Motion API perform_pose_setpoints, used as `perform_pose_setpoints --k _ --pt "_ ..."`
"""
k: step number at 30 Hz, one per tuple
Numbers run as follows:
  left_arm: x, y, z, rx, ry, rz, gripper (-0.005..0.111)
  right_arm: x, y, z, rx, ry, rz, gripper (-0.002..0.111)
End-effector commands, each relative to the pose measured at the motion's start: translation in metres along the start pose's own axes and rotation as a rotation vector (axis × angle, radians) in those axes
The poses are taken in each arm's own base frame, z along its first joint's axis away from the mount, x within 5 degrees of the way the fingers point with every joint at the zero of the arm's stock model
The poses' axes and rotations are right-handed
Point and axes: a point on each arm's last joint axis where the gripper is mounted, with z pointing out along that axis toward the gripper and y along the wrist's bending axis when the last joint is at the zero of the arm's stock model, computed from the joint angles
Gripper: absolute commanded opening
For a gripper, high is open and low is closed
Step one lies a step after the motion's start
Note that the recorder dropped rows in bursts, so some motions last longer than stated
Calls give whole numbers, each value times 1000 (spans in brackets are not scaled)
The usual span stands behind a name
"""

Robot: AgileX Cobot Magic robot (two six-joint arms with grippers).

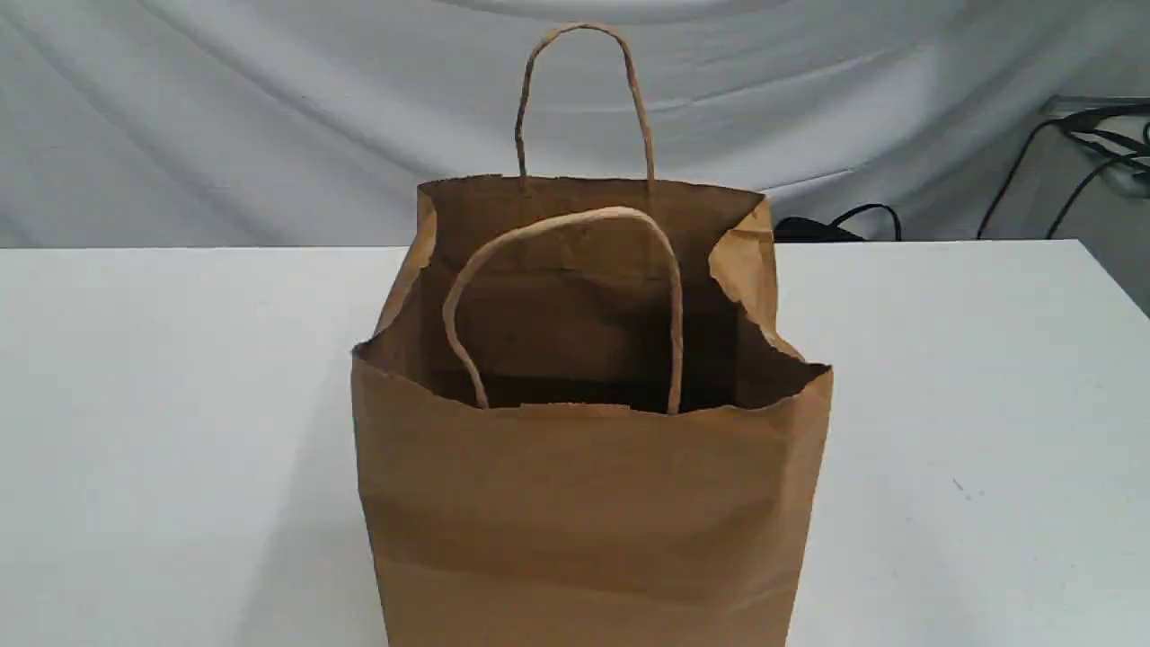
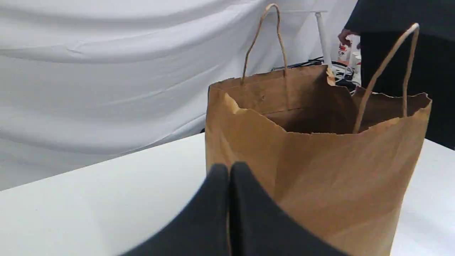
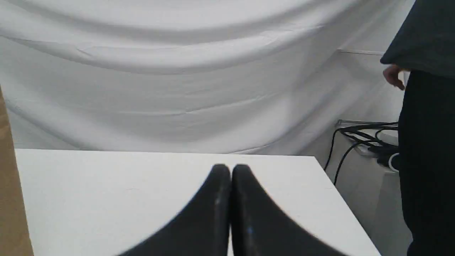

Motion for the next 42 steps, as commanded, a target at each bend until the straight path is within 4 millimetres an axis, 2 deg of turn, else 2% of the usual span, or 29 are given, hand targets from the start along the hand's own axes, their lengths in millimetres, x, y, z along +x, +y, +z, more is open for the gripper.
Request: perform_pose_setpoints --k 1,11,16,20,25,33,36,39,42 --pt "1 -1 0 11 -8 -6 0 1 0 0 0 4 -9 0" --pt "1 -1 0 15 -13 -20 0 1 0 0 0 4 -1 0" --pt "-2 5 2 -94 -117 3 0 1 0 0 0 4 -1 0" --pt "11 16 6 -235 -165 -49 0 1 0 0 0 4 -1 0" --pt "45 28 12 -389 -146 -120 0 1 0 0 0 4 -1 0" --pt "83 31 1 -520 -188 -100 0 1 0 0 0 4 -1 0" --pt "94 31 -2 -542 -201 -97 0 1 0 0 0 4 -1 0" --pt "94 29 -7 -560 -233 -91 0 1 0 0 0 4 -1 0" --pt "102 30 -8 -585 -161 -115 0 1 0 0 0 4 -1 0"
